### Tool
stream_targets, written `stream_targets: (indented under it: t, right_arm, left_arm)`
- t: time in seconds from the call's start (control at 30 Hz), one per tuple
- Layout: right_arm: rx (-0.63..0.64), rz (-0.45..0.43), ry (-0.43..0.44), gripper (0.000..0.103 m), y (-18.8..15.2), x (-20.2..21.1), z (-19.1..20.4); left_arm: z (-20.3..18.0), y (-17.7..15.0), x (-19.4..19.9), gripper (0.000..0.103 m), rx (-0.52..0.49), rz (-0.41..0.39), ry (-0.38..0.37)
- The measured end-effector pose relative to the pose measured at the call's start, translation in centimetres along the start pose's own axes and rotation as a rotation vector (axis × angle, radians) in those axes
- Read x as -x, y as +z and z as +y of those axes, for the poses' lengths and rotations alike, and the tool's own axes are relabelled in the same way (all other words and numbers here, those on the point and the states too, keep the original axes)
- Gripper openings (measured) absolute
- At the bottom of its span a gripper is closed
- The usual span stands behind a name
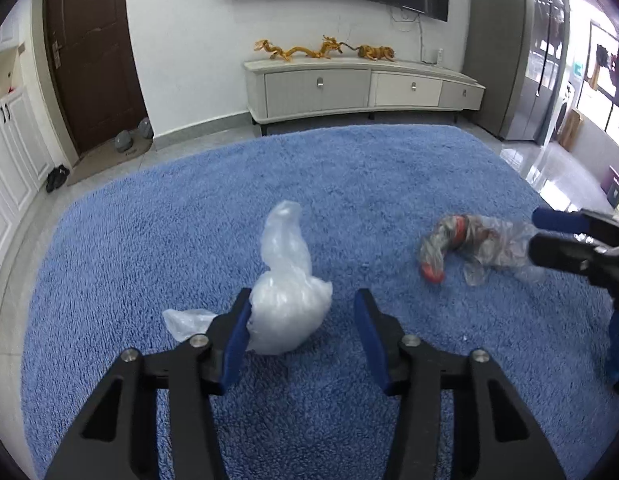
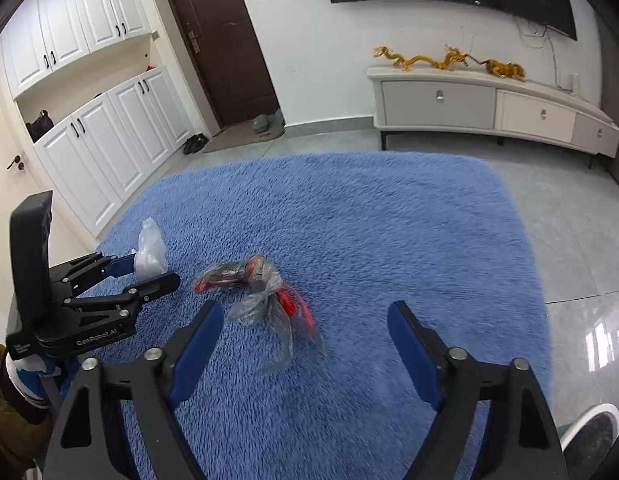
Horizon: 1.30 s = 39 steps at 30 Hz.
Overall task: Collect trash
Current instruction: 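Grasp the white plastic bag with the left tool while the right tool grasps the clear red-printed wrapper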
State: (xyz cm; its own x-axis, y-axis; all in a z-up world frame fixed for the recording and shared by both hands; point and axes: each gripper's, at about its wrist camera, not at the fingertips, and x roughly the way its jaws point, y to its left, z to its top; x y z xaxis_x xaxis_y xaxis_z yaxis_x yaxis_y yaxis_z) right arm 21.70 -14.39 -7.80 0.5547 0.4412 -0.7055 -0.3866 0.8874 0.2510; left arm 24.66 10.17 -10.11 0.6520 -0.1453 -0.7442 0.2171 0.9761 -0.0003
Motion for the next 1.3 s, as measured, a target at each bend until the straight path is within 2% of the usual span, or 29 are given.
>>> stream_targets:
  t: [0.17, 0.33, 0.4, 0.5, 0.53, 0.9, 1.3]
  right_arm:
    - [-0.023, 0.028, 0.04, 0.071, 0.2, -1.8, -0.1]
    - [-0.035, 0.054, 0.038, 0.056, 0.5, -2.3, -0.5]
    - [-0.025, 0.065, 0.031, 0.037, 0.5, -2.4, -0.5]
    - [-0.035, 0.072, 0.036, 0.017, 0.1, -2.0, -0.6]
    - [-0.039, 0.07, 0.035, 0.015, -0.1, -1.7, -0.6]
    - [-0.041, -0.002, -0.006, 0.008, -1.5, 4.3, 0.4]
    - [-0.013, -0.103, -0.047, 0.007, -2.8, 12.1, 3.7]
  left_arm:
    - [1.0, -0.2, 0.0, 0.031, 0.048, 0.006, -0.002]
    - [1.4, -0.3, 0.3, 0.029, 0.068, 0.004, -0.006]
    - [1.3, -0.3, 0.4, 0.028, 0.063, 0.003, 0.006]
    - [1.2, -0.3, 0.6, 0.028, 0.066, -0.004, 0.028]
    - [1.2, -0.4, 0.8, 0.028, 0.075, -0.008, 0.039]
    - [1.5, -2.9, 5.1, 0.028, 0.135, -0.019, 0.041]
    - [1.9, -3.8, 13.1, 0.027, 0.153, -0.122, 0.024]
